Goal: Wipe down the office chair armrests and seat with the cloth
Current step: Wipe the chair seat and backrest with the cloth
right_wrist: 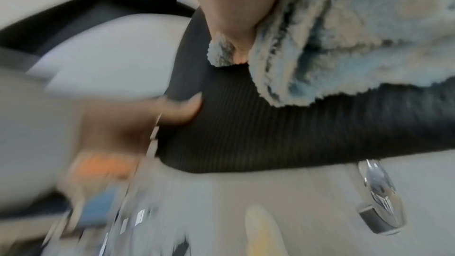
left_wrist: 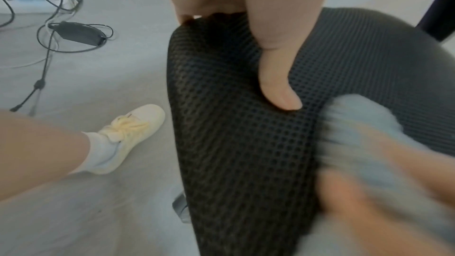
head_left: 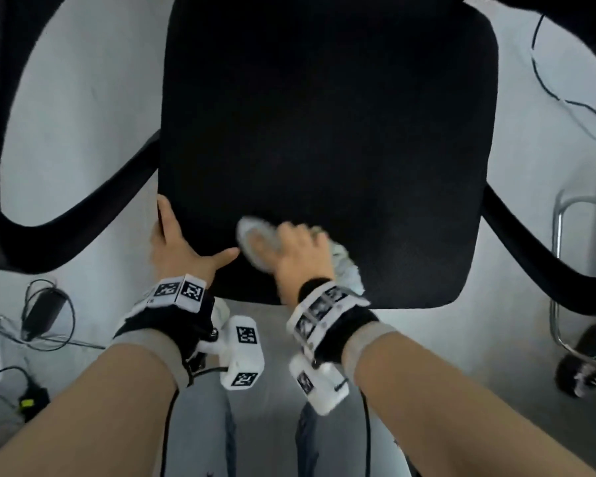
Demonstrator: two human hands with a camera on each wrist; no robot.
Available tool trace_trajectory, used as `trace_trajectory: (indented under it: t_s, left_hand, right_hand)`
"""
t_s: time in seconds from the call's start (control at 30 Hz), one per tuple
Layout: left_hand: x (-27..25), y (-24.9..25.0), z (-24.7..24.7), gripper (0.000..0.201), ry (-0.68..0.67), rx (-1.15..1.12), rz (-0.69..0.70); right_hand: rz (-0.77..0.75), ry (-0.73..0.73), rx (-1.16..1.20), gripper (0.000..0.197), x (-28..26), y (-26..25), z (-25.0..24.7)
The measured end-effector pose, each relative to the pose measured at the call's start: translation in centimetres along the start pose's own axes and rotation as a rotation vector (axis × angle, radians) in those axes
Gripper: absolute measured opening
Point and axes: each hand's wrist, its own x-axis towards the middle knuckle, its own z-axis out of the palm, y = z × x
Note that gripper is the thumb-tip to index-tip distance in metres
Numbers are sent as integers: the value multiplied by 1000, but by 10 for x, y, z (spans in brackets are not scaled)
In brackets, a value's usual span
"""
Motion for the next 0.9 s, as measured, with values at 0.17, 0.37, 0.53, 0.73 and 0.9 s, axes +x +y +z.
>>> trace_trajectory:
  t_s: [0.17, 0.37, 0.53, 0.73, 0.9]
  left_hand:
    - [1, -12, -11, 120, -65, -6, 48]
    - [1, -16, -13, 115, -77, -23, 20]
    - [7, -23, -12, 116, -96, -68, 10]
    - [4, -19, -17, 114, -119, -88, 7]
    - [2, -17, -18, 112, -112, -75, 15]
  right_hand:
    - [78, 88, 101, 32, 10, 38, -17]
    - [737, 375, 200, 54, 46, 157, -87]
    - [687, 237, 132, 43, 104, 104, -107]
    - [-447, -176, -179, 55, 23, 10, -45]
    - [71, -51, 57, 41, 35, 52, -67]
